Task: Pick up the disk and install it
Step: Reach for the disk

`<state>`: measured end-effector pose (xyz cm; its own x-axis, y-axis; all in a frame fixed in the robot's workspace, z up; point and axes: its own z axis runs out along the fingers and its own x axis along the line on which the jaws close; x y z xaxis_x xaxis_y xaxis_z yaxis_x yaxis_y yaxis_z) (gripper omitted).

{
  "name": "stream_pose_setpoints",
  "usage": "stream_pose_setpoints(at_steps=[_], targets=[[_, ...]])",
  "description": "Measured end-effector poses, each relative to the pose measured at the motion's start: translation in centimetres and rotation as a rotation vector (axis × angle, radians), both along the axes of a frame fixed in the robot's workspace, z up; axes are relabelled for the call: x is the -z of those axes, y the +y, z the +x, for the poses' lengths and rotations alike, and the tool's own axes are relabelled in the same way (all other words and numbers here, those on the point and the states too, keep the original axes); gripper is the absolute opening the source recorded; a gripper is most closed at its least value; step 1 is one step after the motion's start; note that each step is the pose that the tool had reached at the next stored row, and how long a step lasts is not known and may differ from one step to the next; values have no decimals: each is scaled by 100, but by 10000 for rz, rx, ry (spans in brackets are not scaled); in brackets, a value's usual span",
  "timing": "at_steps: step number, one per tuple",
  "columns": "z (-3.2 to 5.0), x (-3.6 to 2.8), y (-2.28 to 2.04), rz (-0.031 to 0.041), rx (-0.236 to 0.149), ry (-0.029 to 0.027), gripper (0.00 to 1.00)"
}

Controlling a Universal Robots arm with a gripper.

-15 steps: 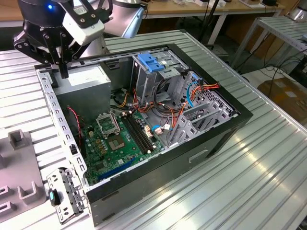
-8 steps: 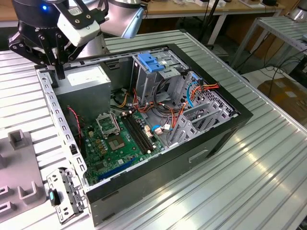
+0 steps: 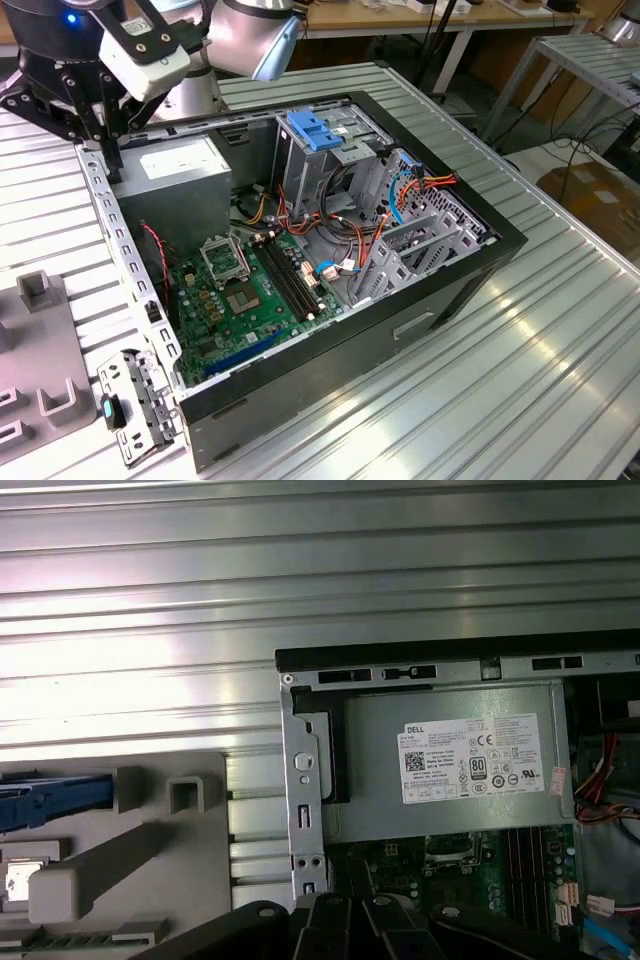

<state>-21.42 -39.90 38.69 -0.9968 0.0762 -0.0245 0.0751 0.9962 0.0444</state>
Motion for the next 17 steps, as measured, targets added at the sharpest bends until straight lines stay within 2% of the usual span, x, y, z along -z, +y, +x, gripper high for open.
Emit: stream_pose_setpoints(at_steps=[14, 17], targets=[[-165, 15, 0, 0, 0, 0, 11], [-239, 18, 0, -1, 0, 1, 11]])
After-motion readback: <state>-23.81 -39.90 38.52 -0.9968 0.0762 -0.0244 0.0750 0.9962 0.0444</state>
